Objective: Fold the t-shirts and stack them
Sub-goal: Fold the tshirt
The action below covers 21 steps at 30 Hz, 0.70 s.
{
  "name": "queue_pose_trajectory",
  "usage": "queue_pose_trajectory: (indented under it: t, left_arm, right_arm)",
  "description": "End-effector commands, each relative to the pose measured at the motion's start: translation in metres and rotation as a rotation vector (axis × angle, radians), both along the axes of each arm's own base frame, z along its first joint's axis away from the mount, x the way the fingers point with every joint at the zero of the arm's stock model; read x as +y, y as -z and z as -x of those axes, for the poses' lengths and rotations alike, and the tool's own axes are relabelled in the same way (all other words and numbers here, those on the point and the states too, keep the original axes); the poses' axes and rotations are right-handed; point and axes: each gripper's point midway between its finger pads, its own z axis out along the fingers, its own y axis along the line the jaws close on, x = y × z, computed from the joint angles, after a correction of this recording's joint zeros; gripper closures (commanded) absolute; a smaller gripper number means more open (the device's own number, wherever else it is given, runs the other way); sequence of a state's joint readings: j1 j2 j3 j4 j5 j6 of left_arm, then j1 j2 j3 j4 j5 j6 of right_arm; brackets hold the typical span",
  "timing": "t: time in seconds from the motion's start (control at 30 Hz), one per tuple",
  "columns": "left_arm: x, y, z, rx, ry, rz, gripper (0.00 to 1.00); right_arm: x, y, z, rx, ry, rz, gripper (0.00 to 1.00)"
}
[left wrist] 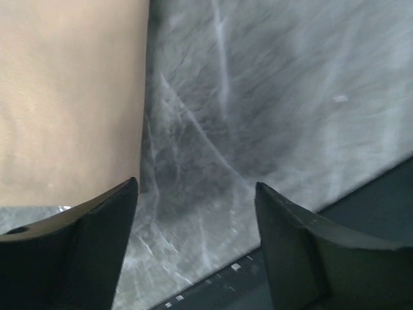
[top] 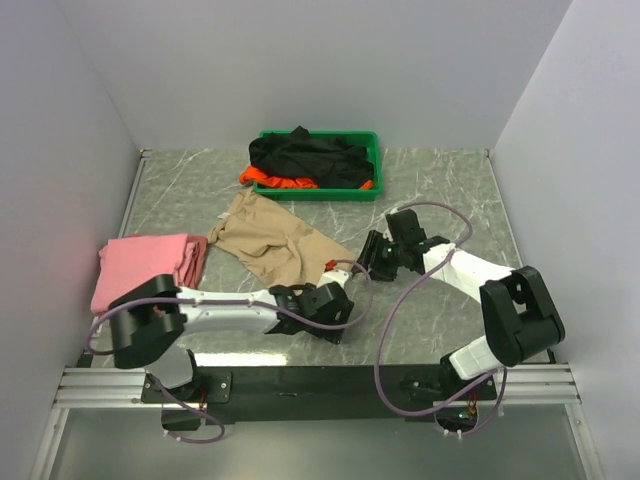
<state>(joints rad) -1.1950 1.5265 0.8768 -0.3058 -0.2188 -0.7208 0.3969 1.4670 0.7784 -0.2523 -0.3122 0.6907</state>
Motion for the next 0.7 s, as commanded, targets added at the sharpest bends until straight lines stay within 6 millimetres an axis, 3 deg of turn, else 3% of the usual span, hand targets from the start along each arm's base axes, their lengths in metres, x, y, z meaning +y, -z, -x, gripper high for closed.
queue_pose_trajectory:
  t: [0.0,0.37,0.47,0.5,0.6,0.63,0.67]
  left_arm:
    - [-0.001,0.009,-0.009,-0.055,-0.014,-0.093,0.23]
    - [0.024,0.038,-0.010,-0.046,-0.072,-0.233,0.53]
    - [0.026,0.050,-0.011,-0.037,-0.079,-0.272,0.76]
    - [0.025,0.052,-0.011,-0.032,-0.080,-0.276,0.99]
    - [0.017,0.056,-0.009,-0.014,-0.068,-0.266,0.99]
    - [0.013,0.055,-0.006,-0.004,-0.057,-0.248,0.99]
    - [0.005,0.054,0.002,0.026,-0.026,-0.216,1.00]
  right_arm:
    - [0.018,-0.014,-0.016,-0.063,-0.034,-0.080,0.42]
    - [0.021,0.028,-0.019,0.049,-0.018,-0.047,0.45]
    - [0.025,0.034,-0.022,0.066,-0.023,-0.060,0.48]
    - [0.026,0.036,-0.023,0.070,-0.021,-0.061,0.50]
    - [0.025,0.036,-0.026,0.069,-0.016,-0.056,0.71]
    - [0.024,0.036,-0.026,0.066,-0.015,-0.045,0.89]
    - [0.021,0.036,-0.027,0.065,-0.007,-0.029,0.95]
